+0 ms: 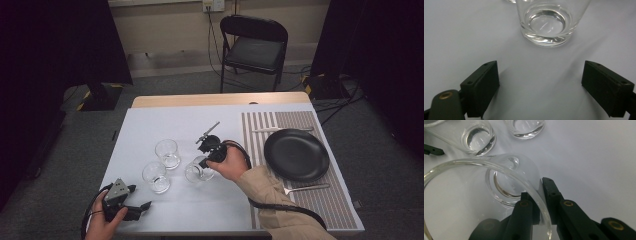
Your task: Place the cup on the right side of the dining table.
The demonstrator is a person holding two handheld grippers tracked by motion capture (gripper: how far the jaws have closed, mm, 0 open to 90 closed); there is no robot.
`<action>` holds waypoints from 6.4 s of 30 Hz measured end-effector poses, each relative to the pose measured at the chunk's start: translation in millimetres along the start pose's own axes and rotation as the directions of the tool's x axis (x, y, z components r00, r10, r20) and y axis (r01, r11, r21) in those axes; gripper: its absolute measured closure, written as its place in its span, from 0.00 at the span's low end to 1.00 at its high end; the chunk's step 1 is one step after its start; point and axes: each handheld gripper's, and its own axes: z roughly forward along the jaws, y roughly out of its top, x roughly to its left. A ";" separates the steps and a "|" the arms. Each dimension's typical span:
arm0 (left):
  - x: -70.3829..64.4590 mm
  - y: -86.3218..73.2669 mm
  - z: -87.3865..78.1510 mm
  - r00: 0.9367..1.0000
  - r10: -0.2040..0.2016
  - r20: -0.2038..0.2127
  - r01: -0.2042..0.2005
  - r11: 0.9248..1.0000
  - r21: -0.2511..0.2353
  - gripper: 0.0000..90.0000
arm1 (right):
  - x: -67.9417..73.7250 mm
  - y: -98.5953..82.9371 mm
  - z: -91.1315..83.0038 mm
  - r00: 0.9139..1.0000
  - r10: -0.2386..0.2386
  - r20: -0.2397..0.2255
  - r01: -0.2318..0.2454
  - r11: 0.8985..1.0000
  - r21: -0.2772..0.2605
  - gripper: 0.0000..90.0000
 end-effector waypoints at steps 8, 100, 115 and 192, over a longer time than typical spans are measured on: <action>0.1 0.0 0.0 1.000 0.000 0.001 0.000 1.000 0.000 0.15 | -6.7 -3.5 -8.8 1.000 0.027 0.007 -0.027 1.000 -0.008 0.94; 0.2 0.0 0.0 1.000 0.000 0.001 0.000 1.000 0.000 0.15 | -83.9 -44.3 -66.0 0.964 0.233 0.126 -0.225 0.972 -0.074 0.94; 0.2 0.0 0.0 1.000 0.000 0.001 0.000 1.000 0.001 0.15 | -93.7 -48.1 -70.9 0.956 0.262 0.135 -0.252 0.964 -0.087 0.94; 0.1 0.0 0.0 1.000 0.000 0.000 0.000 1.000 0.000 0.15 | -142.7 -79.6 -80.1 0.885 0.388 0.257 -0.366 0.921 -0.131 0.94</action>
